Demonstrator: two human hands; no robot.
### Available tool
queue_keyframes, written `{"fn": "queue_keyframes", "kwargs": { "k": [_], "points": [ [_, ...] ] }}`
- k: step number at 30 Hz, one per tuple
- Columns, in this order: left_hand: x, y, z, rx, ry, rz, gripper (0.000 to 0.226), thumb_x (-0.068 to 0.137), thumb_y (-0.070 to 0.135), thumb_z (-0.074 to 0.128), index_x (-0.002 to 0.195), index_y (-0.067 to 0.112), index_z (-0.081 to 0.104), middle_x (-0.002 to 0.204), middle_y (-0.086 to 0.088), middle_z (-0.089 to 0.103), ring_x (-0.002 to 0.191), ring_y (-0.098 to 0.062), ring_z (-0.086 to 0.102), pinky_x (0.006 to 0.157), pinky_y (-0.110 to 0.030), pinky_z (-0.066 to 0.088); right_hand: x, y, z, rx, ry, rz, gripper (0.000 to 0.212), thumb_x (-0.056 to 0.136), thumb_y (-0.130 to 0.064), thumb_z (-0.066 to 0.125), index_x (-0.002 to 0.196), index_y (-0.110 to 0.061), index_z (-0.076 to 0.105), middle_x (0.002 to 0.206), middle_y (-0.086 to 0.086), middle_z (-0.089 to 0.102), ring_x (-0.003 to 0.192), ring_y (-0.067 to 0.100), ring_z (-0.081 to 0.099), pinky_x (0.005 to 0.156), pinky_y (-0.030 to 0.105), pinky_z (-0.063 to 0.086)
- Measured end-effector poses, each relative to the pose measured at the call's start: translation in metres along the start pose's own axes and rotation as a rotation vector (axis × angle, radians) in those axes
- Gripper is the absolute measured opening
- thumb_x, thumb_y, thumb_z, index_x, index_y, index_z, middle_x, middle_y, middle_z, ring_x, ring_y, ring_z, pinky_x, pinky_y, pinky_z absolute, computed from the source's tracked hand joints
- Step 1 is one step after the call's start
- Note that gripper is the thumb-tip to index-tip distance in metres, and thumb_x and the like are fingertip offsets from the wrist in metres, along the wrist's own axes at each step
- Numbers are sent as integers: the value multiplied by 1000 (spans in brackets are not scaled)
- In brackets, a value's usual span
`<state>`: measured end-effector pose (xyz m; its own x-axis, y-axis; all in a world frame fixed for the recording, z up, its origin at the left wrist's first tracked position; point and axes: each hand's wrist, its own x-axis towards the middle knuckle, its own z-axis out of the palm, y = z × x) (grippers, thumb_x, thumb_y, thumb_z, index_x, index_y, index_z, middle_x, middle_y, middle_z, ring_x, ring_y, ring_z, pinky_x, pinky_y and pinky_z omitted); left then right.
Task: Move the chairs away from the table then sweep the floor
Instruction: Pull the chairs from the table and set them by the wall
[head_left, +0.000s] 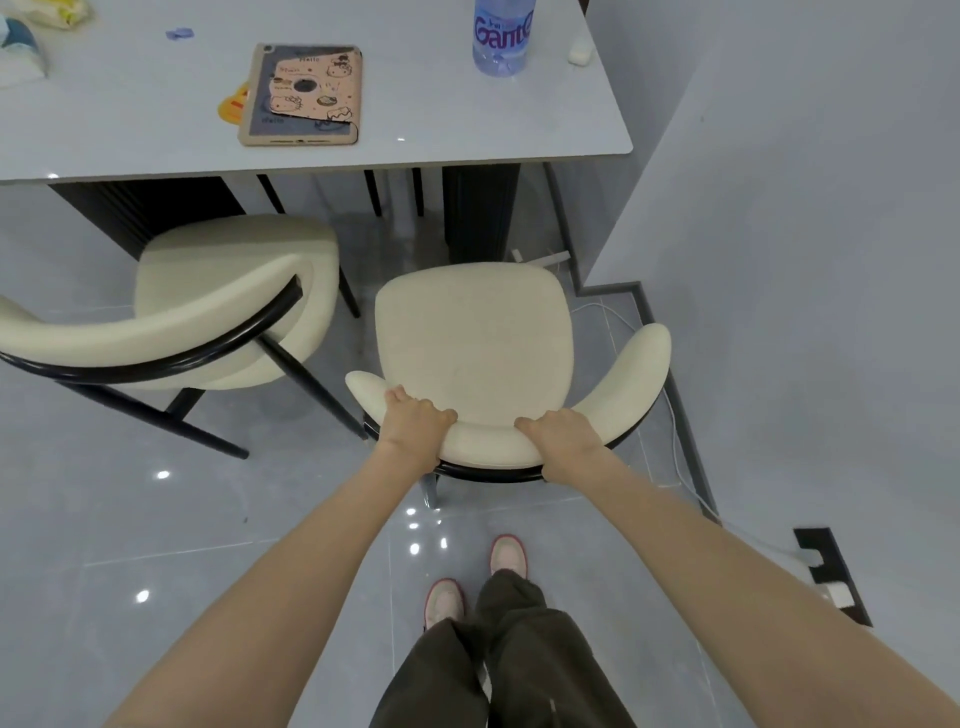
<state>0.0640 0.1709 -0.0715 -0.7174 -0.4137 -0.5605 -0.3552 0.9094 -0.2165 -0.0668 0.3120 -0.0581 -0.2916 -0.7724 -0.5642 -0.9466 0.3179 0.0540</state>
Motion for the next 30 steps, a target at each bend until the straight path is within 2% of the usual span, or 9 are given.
{"fn": "queue_keyframes", "kwargs": {
  "k": [3,9,15,22,27,30],
  "points": [
    [-17,15,7,-3,3,-9,49,83,32,63,129,27,48,119,-6,61,121,-41,45,102,-43,31,-19,-3,10,-15,5,-11,48,81,-8,61,126,-13,47,114,11,63,104,29,60,71,28,34],
    [-49,54,18,-37,6,-55,49,82,35,64,128,26,48,116,-4,62,116,-37,49,99,-41,33,-55,3,33,-34,11,-61,48,80,-9,61,126,-14,48,115,10,62,105,29,60,71,28,34],
    [-84,113,32,-74,-6,-155,48,81,34,63,126,28,49,116,-4,61,113,-36,50,98,-41,33,-94,21,60,-82,6,-130,46,80,-9,62,124,-14,50,117,10,62,109,28,59,79,30,42],
    [-121,169,42,-127,6,-205,44,79,44,65,117,27,52,107,-1,64,99,-29,58,84,-35,38,-133,39,89,-136,5,-209,45,80,-9,62,123,-16,53,118,8,62,111,27,59,85,30,44],
    [-148,208,46,-153,37,-193,42,76,49,65,108,24,55,98,0,67,90,-25,64,69,-31,32,-160,50,111,-169,-10,-241,44,80,-11,64,122,-17,54,118,8,62,111,26,59,86,29,44],
    [-166,229,46,-165,47,-196,45,75,52,65,107,21,57,99,0,68,91,-24,65,66,-30,30,-178,54,125,-177,-13,-237,42,81,-11,62,121,-18,54,117,7,63,110,26,60,87,29,43]
  ]
}}
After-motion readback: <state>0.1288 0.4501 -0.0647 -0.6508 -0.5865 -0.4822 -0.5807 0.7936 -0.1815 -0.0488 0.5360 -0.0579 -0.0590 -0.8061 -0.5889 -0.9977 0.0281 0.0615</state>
